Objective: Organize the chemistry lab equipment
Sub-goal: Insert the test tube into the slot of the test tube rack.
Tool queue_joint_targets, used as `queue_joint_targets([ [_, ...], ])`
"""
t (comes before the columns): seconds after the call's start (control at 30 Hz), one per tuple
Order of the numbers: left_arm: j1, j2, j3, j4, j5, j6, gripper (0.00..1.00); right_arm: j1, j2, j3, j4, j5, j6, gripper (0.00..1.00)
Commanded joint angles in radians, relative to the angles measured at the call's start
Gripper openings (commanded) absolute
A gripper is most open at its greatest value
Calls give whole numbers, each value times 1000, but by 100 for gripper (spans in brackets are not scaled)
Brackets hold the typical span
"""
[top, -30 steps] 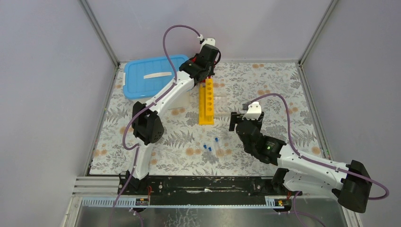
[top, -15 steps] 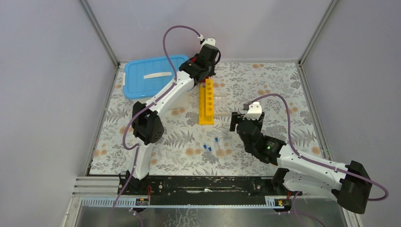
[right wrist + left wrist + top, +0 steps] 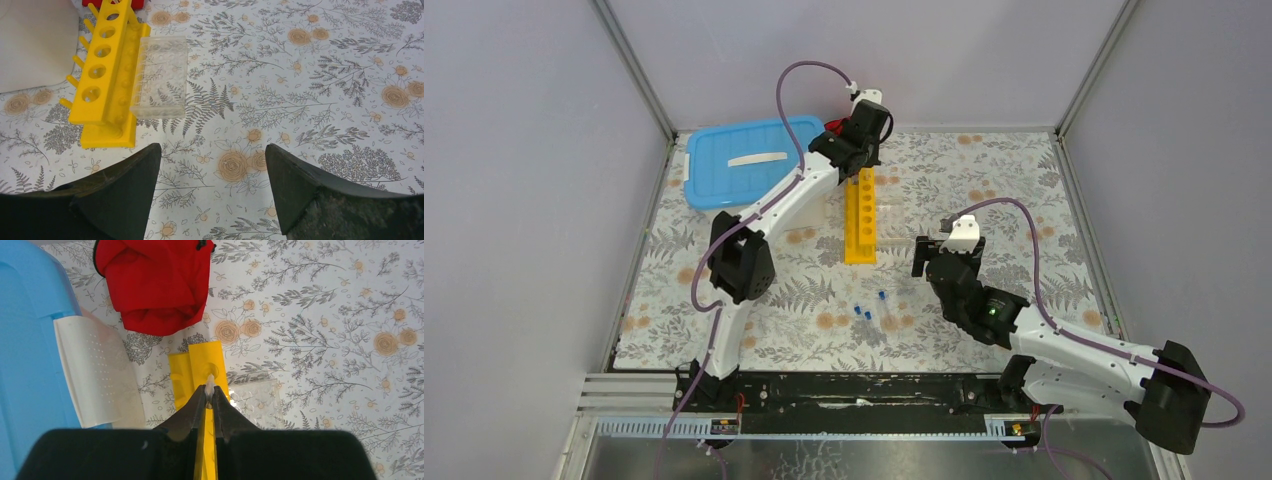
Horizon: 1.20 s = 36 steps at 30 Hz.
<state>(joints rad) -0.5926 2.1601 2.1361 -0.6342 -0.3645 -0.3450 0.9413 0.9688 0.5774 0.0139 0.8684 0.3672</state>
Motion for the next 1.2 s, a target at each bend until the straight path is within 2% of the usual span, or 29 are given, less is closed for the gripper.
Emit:
queue_joint_targets([
  [0.0,16,26,-6,45,-10,-1,0,-13,3,-4,59,-9,7,84],
  [0.37,38,53,-7,31,15,-5,0,-23,23,-9,73,-30,22,84],
  [0.73,41,120,105,-40,32,-1,3,-25,19,-26,85,-36,31,84],
  [1.17,42,146,152,-85,24,-2,4,-32,22,-49,127,-63,39,84],
])
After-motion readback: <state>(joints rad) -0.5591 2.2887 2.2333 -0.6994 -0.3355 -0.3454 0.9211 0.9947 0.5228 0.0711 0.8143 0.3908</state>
